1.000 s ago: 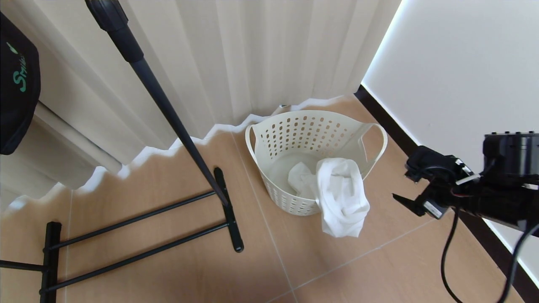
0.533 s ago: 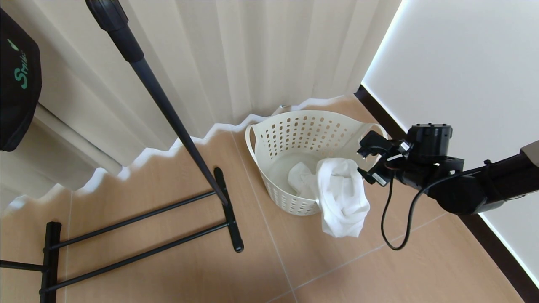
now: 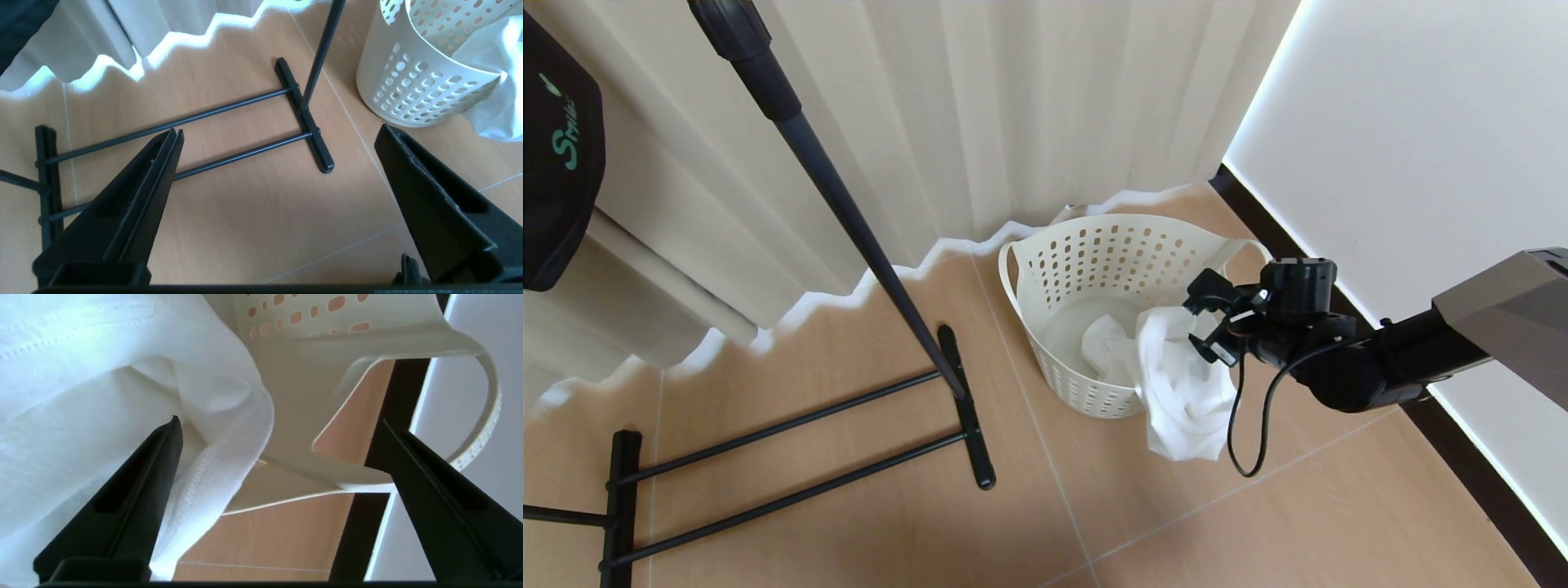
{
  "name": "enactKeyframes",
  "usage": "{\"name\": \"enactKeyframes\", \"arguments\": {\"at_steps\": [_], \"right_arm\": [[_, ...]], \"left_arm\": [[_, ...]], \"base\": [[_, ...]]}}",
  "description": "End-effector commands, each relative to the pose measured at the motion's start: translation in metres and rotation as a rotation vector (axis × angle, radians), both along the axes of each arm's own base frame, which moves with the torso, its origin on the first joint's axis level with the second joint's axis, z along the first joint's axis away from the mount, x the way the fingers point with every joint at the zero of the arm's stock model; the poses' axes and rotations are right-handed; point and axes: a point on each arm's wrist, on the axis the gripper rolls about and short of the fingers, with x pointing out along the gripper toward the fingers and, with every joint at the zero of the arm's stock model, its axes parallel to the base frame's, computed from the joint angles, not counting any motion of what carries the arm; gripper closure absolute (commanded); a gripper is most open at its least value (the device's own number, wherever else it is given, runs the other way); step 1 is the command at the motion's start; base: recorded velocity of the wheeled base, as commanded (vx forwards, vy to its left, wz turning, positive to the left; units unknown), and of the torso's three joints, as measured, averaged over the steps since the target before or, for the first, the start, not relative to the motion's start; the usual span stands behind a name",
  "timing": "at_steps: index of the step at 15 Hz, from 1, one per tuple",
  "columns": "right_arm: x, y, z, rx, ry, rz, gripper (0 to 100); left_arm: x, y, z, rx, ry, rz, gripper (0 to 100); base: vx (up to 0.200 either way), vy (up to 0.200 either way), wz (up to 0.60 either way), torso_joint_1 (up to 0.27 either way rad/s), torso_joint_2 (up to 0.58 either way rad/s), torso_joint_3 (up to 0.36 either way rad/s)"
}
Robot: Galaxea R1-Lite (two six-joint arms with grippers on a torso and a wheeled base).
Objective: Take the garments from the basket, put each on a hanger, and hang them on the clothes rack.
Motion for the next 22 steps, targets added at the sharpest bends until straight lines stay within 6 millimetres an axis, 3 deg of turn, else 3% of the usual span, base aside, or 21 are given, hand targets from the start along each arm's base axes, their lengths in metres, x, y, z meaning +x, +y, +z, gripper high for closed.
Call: {"name": "enactKeyframes", "arguments": {"at_steps": [1,5,11,12,18,21,22], "right_arm": [[0.012,0.002,-0.007,0.001,-0.007,-0.002,0],[0.032,0.004,-0.004,0.008,-0.062,-0.026,0],[0.038,0.005,-0.008,0.013,-0.065,-0.028,0],[0.038,0.005,-0.008,0.016,-0.063,-0.029,100],[0.034,0.005,0.001,0.064,-0.101,-0.038,100],[0.005,0.008,0.034,0.155,-0.195,-0.034,100],[-0.021,0.008,0.054,0.205,-0.214,-0.027,100]], "left_arm": [[0.000,0.000,0.000,0.000,-0.001,0.001,0],[0.000,0.000,0.000,0.000,-0.001,0.002,0],[0.000,0.000,0.000,0.000,0.001,0.001,0],[0.000,0.000,0.000,0.000,-0.001,0.002,0],[0.000,0.000,0.000,0.000,-0.001,0.001,0],[0.000,0.000,0.000,0.000,-0.001,0.001,0],[0.000,0.000,0.000,0.000,-0.001,0.001,0]], "base": [[0.000,0.000,0.00,0.000,0.00,0.000],[0.000,0.000,0.00,0.000,0.00,0.000],[0.000,0.000,0.00,0.000,0.00,0.000],[0.000,0.000,0.00,0.000,0.00,0.000],[0.000,0.000,0.00,0.000,0.00,0.000],[0.000,0.000,0.00,0.000,0.00,0.000],[0.000,0.000,0.00,0.000,0.00,0.000]]}}
